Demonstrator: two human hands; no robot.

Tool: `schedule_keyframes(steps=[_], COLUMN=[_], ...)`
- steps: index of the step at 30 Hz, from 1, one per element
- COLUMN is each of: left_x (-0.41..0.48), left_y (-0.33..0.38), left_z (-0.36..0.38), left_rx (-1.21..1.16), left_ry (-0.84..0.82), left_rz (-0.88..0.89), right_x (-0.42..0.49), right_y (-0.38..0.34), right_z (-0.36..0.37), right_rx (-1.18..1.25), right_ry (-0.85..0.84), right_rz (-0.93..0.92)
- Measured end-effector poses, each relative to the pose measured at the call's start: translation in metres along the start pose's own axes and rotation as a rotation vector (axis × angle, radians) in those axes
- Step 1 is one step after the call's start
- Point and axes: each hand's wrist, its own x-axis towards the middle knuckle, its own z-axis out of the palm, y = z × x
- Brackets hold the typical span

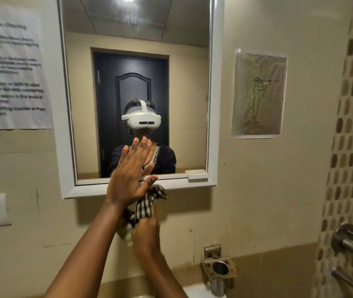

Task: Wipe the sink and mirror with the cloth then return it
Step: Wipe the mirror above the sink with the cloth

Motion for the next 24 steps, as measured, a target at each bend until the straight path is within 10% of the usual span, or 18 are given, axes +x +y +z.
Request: schedule_keyframes(steps=[8,16,24], left_x=[-0.031,-0.058,-0.063], left_y=[0.052,0.102,0.11], left_z=[-0.017,-0.02,-0.014], left_rx=[-0.547,-1.218,-1.167], left_ry=[0.074,-0.064,-0.602], left_rz=[-0.135,-0.597,-0.339], right_x=[-0.02,-0.052,-0.082], right_y=[0.01,-0.009,0.01], right_z=[-0.075,-0.123,-0.162], right_rx=[-0.35,-0.438,-0.34], right_ry=[0.207,0.05,0.252], right_rz=[-0.385,-0.559,-0.357])
